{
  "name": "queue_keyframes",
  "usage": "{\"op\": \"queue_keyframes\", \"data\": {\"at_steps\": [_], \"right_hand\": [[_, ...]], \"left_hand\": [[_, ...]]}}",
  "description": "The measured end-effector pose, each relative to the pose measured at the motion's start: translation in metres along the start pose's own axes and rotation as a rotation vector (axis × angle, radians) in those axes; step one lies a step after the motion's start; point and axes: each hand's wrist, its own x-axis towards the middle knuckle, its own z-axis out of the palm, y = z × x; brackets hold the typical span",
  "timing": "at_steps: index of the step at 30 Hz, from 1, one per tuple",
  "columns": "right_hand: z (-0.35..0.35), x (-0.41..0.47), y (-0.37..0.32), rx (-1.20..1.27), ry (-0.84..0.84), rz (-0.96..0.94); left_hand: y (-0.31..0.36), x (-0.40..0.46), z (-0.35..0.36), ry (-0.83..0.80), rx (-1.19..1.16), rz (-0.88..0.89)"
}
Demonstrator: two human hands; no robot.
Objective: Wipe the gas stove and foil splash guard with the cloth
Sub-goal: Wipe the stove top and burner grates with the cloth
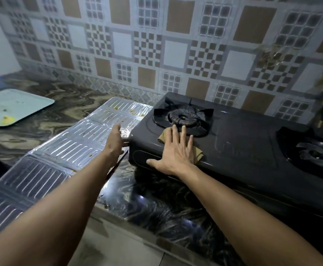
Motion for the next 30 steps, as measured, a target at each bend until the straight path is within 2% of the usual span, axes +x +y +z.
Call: {"op": "queue_keyframes", "data": {"at_steps": [3, 6, 9, 13, 15, 17, 20, 22, 25, 28, 30], "right_hand": [[0.011, 0.001, -0.039, 0.089, 0.028, -0.146], [0.018, 0.032, -0.083, 0.231, 0.028, -0.175], [0.015, 0.066, -0.100, 0.200, 0.007, -0.240], [0.020, 0.064, -0.086, 0.110, 0.027, -0.448], [0.018, 0.053, -0.072, 0.155, 0.064, -0.574], [0.010, 0.039, -0.052, 0.194, 0.017, -0.643], [0.001, 0.013, -0.009, 0.128, -0.011, -0.710], [-0.003, -0.005, 0.024, 0.113, 0.021, -0.697], [-0.012, -0.035, 0.065, 0.180, 0.045, -0.547], [-0.019, -0.062, 0.084, 0.353, 0.071, -0.406], [-0.033, -0.076, 0.082, 0.515, 0.125, -0.264]], "left_hand": [[-0.005, 0.009, -0.006, 0.000, -0.060, -0.027], [-0.012, 0.014, -0.017, 0.007, -0.135, -0.055], [-0.011, 0.017, -0.031, 0.030, -0.125, -0.066], [-0.007, 0.021, -0.051, 0.131, -0.054, -0.078], [-0.008, 0.020, -0.056, 0.125, -0.001, -0.076], [-0.007, 0.015, -0.055, 0.113, 0.041, -0.062], [-0.003, -0.001, -0.045, 0.101, 0.102, -0.018], [-0.001, -0.013, -0.036, 0.110, 0.166, 0.054], [0.001, -0.037, -0.021, 0.112, 0.326, 0.200], [-0.001, -0.063, -0.010, 0.138, 0.488, 0.314], [-0.004, -0.080, -0.005, 0.142, 0.465, 0.325]]}}
